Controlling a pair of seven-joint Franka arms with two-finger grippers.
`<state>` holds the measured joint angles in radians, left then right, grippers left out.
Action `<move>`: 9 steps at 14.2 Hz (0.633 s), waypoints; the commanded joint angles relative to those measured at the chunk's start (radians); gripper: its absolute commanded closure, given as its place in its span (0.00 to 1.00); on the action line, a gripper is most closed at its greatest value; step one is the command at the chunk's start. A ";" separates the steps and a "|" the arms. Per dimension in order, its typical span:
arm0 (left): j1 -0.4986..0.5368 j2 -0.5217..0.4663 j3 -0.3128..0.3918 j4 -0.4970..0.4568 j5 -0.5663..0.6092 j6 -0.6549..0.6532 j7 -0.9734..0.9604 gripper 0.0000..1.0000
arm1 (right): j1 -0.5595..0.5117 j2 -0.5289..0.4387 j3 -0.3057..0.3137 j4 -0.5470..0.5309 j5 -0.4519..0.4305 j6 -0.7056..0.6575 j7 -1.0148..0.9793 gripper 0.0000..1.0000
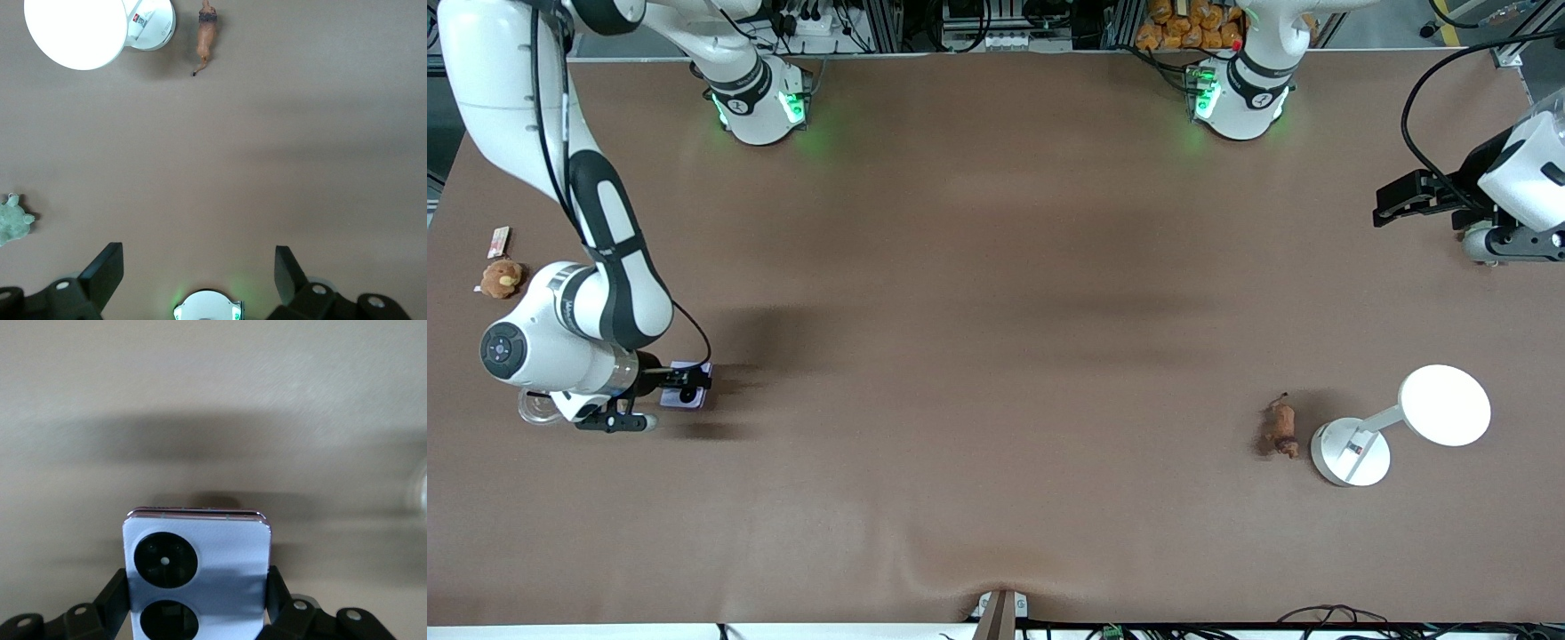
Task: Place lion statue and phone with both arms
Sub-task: 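Lower the phone beside the glass cup and open the right gripper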
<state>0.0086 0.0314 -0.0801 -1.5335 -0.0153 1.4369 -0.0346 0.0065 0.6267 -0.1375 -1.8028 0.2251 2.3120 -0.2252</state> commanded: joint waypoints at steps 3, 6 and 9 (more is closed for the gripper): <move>0.004 -0.001 0.003 0.016 -0.017 -0.018 0.010 0.00 | -0.033 0.053 0.018 0.054 -0.006 0.014 -0.002 1.00; 0.004 -0.001 0.003 0.018 -0.017 -0.016 0.012 0.00 | -0.034 0.079 0.018 0.082 -0.006 0.017 -0.006 0.54; 0.001 0.001 0.003 0.018 -0.014 0.002 0.012 0.00 | -0.049 0.084 0.018 0.097 -0.006 0.011 -0.006 0.00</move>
<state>0.0087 0.0314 -0.0800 -1.5311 -0.0153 1.4383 -0.0346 -0.0105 0.6956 -0.1374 -1.7437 0.2251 2.3346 -0.2265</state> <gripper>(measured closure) 0.000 0.013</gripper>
